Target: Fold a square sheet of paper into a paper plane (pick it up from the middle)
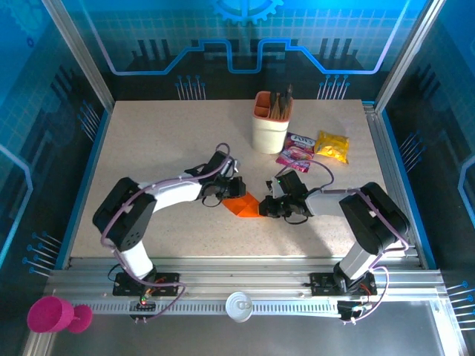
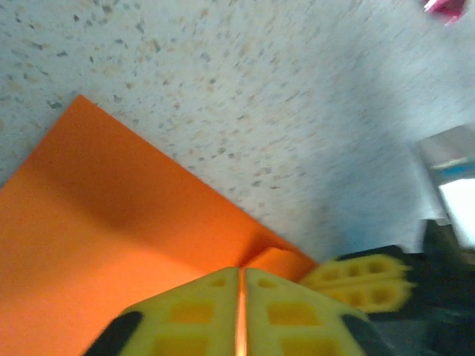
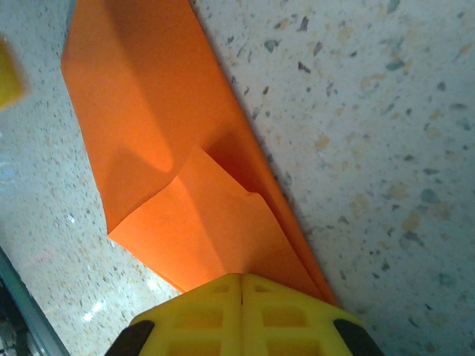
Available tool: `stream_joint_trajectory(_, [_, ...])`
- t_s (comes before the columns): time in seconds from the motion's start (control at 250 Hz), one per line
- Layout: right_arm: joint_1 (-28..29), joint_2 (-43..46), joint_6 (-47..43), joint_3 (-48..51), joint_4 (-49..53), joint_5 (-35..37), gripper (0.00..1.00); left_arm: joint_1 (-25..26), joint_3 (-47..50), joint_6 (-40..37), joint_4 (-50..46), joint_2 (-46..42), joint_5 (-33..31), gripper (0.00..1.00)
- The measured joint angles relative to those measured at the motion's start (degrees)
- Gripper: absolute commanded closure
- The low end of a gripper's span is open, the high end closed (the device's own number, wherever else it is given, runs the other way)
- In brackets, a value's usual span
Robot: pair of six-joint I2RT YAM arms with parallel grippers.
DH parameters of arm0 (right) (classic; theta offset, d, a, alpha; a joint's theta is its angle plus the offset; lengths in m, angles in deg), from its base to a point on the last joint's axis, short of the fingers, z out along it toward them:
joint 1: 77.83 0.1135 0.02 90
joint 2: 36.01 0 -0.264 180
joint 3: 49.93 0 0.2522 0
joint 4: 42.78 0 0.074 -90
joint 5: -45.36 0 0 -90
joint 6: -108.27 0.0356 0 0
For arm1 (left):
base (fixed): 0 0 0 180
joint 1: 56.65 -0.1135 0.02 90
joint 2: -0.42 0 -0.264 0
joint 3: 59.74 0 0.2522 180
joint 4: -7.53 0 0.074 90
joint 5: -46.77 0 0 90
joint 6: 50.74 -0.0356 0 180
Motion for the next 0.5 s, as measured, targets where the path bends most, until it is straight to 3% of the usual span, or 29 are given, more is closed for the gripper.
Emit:
stream_joint_trajectory(0.252, [-0.1, -0.6, 11.2, 4.8, -11.5, -0.5, 1.00, 0.8, 13.7, 18.5, 4.2, -10.5, -0.9, 0.42])
stream_joint_trajectory(0.503, [-0.1, -3.0, 18.9, 7.3, -22.2, -1.8, 1.00, 4.2, 17.1, 26.9, 4.4, -11.7, -3.4, 0.41])
